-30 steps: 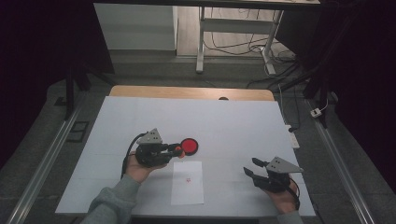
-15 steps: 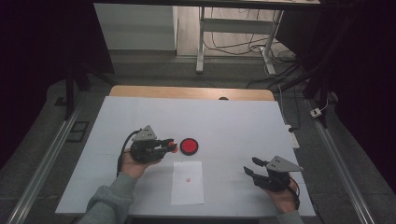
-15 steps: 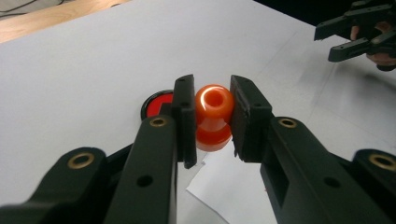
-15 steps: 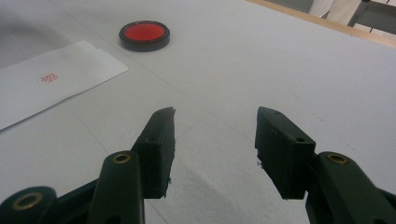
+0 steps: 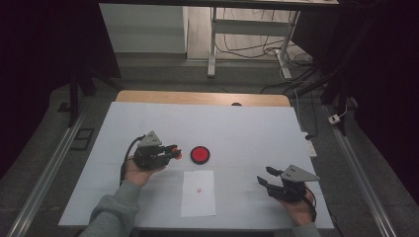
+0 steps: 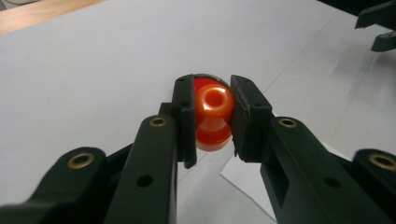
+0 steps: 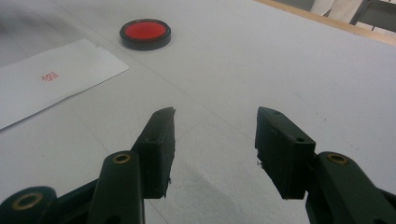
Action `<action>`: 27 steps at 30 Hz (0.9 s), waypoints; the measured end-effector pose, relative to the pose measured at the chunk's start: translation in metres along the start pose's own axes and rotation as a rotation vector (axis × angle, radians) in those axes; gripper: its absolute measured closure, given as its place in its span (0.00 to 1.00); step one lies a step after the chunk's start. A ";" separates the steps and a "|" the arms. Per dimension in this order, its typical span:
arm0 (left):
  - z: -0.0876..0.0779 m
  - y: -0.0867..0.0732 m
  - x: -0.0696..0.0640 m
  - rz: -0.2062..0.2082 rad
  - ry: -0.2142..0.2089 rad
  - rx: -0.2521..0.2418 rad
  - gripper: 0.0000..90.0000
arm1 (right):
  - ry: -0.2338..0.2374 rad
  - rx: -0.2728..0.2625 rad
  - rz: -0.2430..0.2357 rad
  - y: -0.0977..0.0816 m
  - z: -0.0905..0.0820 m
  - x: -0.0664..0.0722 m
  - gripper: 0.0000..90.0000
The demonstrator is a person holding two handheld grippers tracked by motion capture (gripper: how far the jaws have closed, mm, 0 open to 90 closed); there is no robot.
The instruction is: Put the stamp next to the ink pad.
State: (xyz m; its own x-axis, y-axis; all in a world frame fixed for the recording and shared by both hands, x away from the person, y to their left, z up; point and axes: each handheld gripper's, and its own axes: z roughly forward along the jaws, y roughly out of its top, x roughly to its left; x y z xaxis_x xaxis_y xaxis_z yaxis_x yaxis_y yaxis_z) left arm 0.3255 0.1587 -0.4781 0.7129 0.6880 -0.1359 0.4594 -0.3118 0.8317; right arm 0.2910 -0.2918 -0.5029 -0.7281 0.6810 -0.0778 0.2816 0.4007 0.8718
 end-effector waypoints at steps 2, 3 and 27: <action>0.002 -0.002 0.001 -0.002 0.007 0.010 0.81 | 0.002 0.003 -0.001 0.000 0.001 0.000 0.53; 0.003 -0.002 0.002 0.000 0.012 0.016 0.81 | 0.002 0.006 -0.002 0.000 0.001 0.000 0.53; 0.052 -0.017 0.004 0.008 0.062 0.153 0.80 | -0.001 0.012 -0.005 0.000 0.003 0.001 0.53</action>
State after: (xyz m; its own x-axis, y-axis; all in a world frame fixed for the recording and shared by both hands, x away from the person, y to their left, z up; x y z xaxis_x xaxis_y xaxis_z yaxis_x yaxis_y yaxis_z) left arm 0.3481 0.1327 -0.5208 0.6854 0.7224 -0.0921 0.5324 -0.4108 0.7401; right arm 0.2920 -0.2896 -0.5044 -0.7290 0.6796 -0.0823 0.2855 0.4112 0.8657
